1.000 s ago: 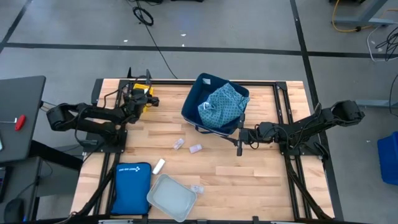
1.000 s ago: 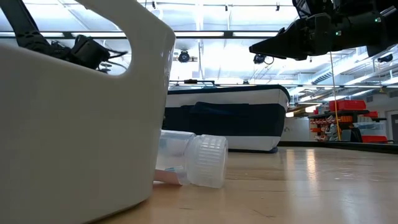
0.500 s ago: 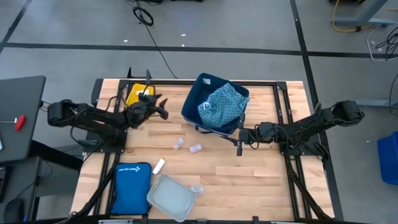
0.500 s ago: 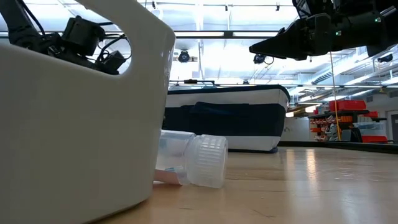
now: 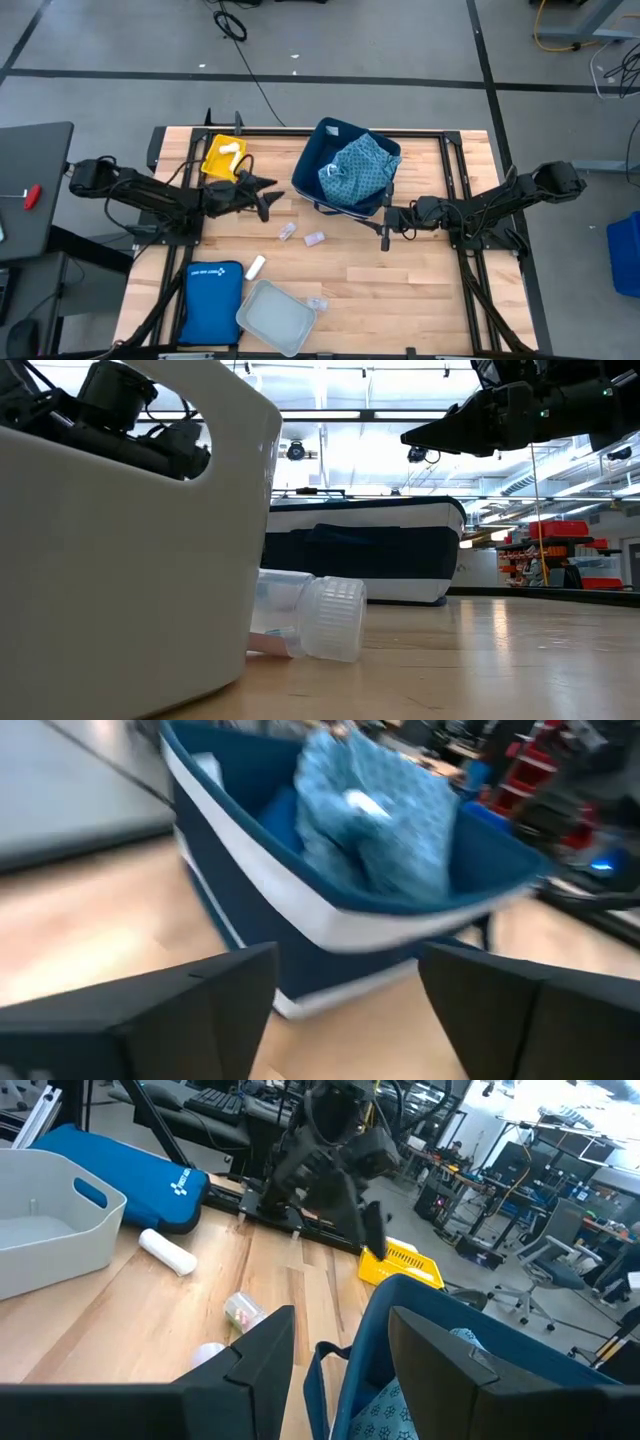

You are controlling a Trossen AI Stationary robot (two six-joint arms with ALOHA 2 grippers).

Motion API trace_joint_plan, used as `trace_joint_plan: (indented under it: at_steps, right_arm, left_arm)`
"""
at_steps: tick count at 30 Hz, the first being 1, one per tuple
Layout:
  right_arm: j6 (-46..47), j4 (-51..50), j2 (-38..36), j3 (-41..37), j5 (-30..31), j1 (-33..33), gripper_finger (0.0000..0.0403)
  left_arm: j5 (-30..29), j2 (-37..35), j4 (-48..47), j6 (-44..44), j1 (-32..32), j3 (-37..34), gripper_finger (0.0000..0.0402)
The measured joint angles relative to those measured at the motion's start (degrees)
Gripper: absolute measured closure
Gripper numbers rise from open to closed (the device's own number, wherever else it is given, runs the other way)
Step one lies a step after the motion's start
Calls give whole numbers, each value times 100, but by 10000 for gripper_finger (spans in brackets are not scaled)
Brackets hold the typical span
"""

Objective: Pick & place medical supplies in basket/bin
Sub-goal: Put the white rolled gauze into the yellow bin

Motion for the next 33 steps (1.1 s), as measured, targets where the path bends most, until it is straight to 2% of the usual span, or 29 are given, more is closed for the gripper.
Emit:
trace_joint_plan:
  at_steps: [2, 5, 9, 12, 14, 17, 21, 24, 29, 33]
  right_arm:
    - [-37, 0, 0, 0, 2, -1, 231]
    - [-93, 0, 0, 0, 4, -1, 231]
    - [-133, 2, 0, 0, 31, -1, 231]
    - [-145, 1, 0, 0, 139, -1, 231]
    - [-145, 2, 0, 0, 205, -1, 231]
    - [-145, 2, 0, 0, 268, -3, 231]
    - [-105, 1, 0, 0, 297, -1, 231]
    - [-82, 0, 0, 0, 302, -1, 231]
    - [13, 0, 0, 0, 306, 11, 231]
    - [28, -4, 0, 0, 306, 15, 231]
  left_arm:
    - [438, -123, -202, -313, -88, 0, 133]
    - [1584, -297, -555, -620, -139, 0, 115]
    - [3023, -513, -1078, -1272, -139, 0, 113]
    - [3775, -609, -1670, -1885, -214, 63, 122]
    - [3996, -681, -2253, -2035, -427, 261, 128]
    - [3835, -745, -3456, -1950, -861, 791, 135]
    - [3017, -720, -5555, -1648, -1407, 1754, 137]
    - [2342, -701, -6741, -1826, -1758, 2310, 137]
    - [1412, -685, -7454, -2773, -2275, 2543, 138]
    - [1200, -350, -7630, -3281, -2581, 2502, 138]
